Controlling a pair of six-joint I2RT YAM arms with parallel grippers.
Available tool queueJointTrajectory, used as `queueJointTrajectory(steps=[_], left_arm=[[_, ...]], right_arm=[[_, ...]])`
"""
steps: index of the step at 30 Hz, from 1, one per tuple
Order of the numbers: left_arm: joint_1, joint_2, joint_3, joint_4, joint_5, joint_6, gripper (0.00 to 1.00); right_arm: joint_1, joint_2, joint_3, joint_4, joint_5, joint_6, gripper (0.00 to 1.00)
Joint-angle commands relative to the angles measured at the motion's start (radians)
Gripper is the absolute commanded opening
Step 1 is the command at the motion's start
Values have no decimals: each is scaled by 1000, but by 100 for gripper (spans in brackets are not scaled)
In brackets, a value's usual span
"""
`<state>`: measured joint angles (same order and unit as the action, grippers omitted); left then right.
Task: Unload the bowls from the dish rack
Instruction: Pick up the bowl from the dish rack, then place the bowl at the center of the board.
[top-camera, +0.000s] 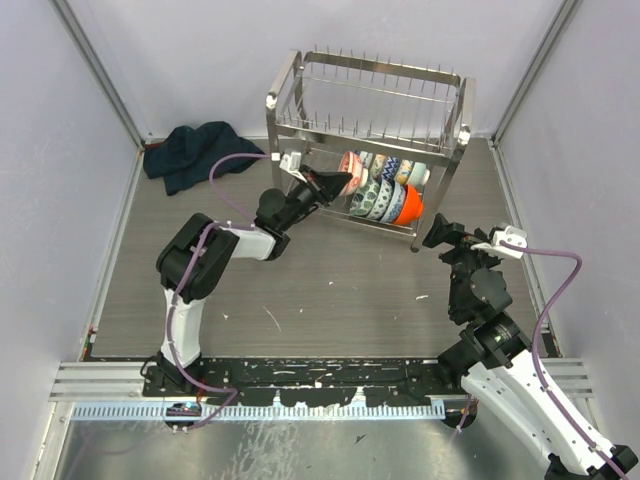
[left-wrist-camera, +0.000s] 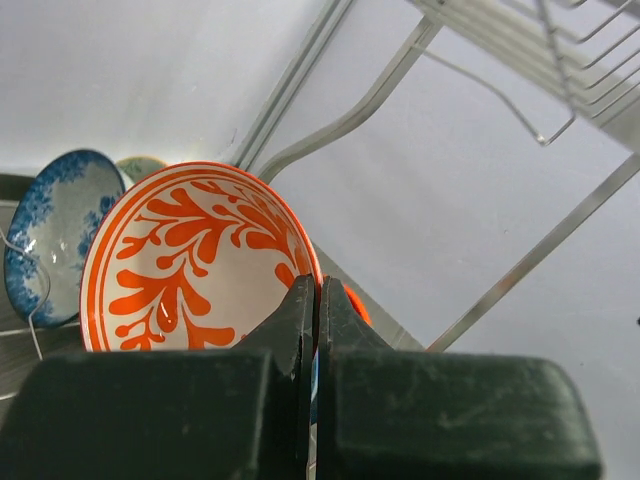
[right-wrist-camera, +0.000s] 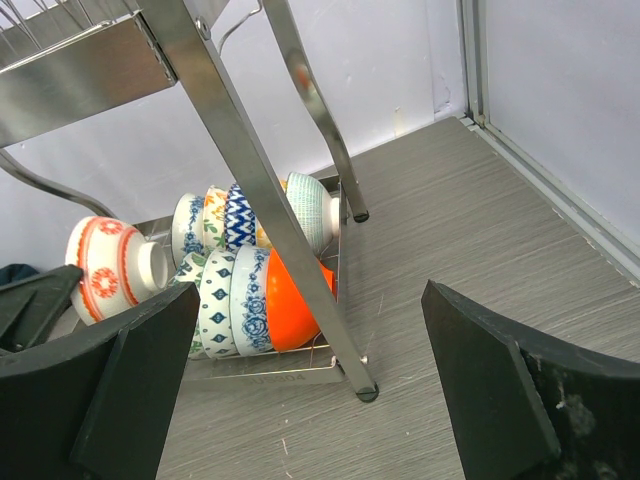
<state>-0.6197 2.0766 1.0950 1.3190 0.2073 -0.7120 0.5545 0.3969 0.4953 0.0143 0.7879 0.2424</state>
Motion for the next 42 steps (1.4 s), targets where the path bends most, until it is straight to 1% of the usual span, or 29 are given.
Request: queueJointTrajectory(steps=[1, 10, 14, 18, 23, 24, 29, 32, 37, 42], left_arm=[[4, -99, -30, 90, -16, 2, 0], [-1, -228, -154, 50, -44, 19, 0], [-16, -316, -215, -21, -54, 49, 0], [-47, -430, -282, -133, -85, 105, 0], [-97, -611, -349, -366, -163, 201, 0], [-109, -651, -359, -451, -194, 229, 0], [-138, -849, -389, -774, -363, 285, 0], [-143, -933, -400, -937, -462, 307, 0], [-144, -1008, -401, -1124, -609, 336, 0], [-137, -998, -377, -1229, -767, 378, 0]], right_arm=[[4, -5, 7, 37, 16, -5, 100], [4, -8, 8, 37, 16, -4, 100], [4, -2, 7, 39, 9, -2, 100], [4, 4, 7, 40, 7, 1, 100], [4, -2, 6, 38, -3, 5, 100], [4, -2, 6, 38, -5, 6, 100], [4, 7, 7, 44, -18, 11, 100], [4, 15, 7, 50, -27, 13, 100], [4, 29, 7, 56, -36, 17, 100], [4, 32, 7, 57, -38, 17, 100]])
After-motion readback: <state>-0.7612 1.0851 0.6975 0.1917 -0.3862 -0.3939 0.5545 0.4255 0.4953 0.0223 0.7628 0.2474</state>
